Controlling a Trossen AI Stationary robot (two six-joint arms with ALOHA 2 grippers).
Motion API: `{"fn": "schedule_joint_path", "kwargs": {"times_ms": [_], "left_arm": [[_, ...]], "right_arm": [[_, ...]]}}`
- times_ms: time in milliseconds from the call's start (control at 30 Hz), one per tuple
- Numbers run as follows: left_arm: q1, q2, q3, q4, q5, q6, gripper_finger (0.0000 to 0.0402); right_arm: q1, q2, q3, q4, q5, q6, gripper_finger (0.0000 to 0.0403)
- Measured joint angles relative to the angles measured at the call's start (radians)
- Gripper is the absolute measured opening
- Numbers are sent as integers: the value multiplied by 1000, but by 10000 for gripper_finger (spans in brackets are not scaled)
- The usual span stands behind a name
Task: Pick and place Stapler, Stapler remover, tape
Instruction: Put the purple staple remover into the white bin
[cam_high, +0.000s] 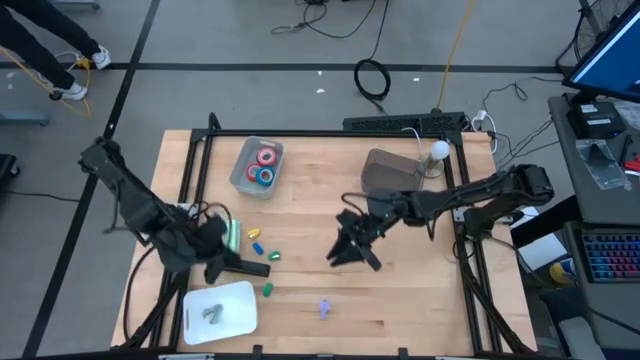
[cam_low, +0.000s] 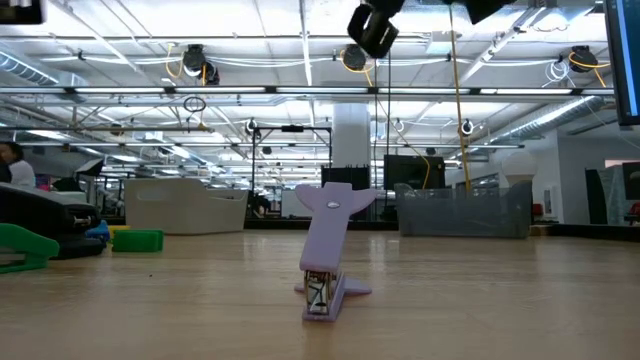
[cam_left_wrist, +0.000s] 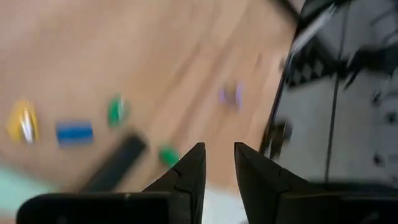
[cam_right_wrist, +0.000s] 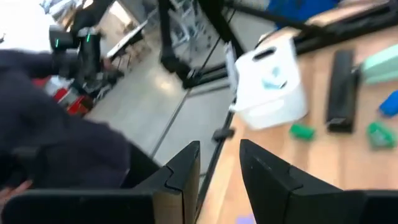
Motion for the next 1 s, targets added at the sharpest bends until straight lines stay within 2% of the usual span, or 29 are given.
{"fn": "schedule_joint_path", "kwargs": {"times_ms": [167, 300, 433, 667, 1000], "left_arm": [[57, -76, 0, 36, -174, 198, 88], [114, -104, 0, 71, -228, 368, 88], [173, -111, 0, 83, -213, 481, 88], [252, -110, 0, 104, -102, 657, 88], [311, -110, 0, 102, -9, 766, 88]], "right_arm": [[88, 6, 0, -81, 22, 41, 105], [148, 32, 0, -109, 84, 96, 105], [198, 65, 0, -112, 152, 127, 105], [266, 143, 0, -113, 240, 217, 105], [301, 271, 0, -34, 323, 401, 105]]}}
